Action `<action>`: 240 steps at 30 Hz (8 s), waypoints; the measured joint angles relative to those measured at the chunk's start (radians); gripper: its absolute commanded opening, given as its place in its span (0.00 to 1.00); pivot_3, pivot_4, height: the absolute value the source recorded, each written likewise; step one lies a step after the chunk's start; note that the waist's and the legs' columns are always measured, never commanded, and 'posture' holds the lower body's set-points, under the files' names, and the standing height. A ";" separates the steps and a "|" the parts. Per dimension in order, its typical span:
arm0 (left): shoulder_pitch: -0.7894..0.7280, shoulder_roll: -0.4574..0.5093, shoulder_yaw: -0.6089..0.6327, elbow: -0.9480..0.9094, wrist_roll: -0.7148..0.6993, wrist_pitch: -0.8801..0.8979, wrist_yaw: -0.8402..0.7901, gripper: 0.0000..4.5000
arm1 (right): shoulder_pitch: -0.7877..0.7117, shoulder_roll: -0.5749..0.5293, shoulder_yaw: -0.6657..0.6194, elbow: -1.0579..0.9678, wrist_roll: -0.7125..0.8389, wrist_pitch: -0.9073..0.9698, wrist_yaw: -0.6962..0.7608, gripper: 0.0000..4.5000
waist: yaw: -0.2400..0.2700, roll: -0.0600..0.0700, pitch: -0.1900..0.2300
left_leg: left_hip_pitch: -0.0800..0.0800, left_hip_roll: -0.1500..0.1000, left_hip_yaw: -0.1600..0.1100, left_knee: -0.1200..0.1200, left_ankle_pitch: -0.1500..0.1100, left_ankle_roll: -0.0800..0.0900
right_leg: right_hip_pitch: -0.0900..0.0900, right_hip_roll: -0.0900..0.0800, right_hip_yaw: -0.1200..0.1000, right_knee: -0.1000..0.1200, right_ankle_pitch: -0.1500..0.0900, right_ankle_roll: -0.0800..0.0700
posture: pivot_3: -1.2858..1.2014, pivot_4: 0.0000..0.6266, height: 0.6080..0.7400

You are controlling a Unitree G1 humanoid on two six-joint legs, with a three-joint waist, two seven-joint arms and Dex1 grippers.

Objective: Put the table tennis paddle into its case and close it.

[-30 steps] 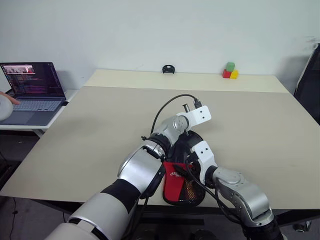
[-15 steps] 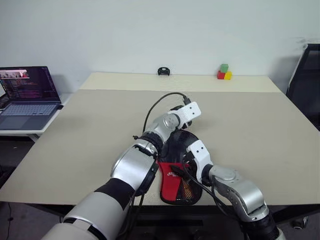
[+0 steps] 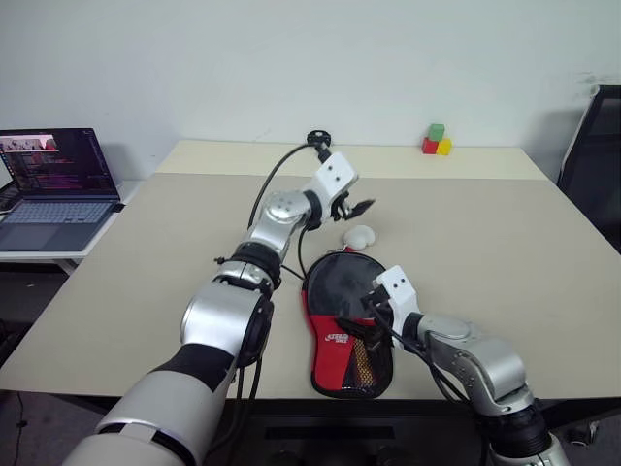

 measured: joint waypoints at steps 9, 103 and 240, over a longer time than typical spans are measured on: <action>0.262 0.077 0.015 -0.364 -0.153 0.186 -0.205 0.99 | -0.026 -0.018 -0.282 -0.168 0.299 0.235 0.025 1.00 | 0.001 0.001 0.002 | -0.018 -0.001 -0.003 0.002 0.000 0.000 | -0.017 -0.004 0.003 0.001 0.000 0.000 | 0.52 0.24 1.00; 0.585 0.099 -0.254 -0.688 -0.169 0.158 -0.307 1.00 | -0.928 0.181 -0.113 1.706 -0.397 -0.920 -0.191 0.49 | -0.024 0.008 0.000 | -0.009 0.000 0.004 -0.011 0.002 -0.003 | -0.017 -0.005 0.008 0.001 0.000 -0.002 | 0.52 0.24 1.00; 0.299 -0.226 -0.277 -0.115 -0.058 -0.044 -0.217 1.00 | 0.648 -0.833 -0.620 -0.594 0.915 0.041 0.019 0.52 | 0.077 0.014 -0.013 | -0.003 -0.018 -0.027 -0.009 -0.004 0.008 | 0.024 -0.018 -0.026 -0.032 -0.007 0.011 | 0.52 0.24 1.00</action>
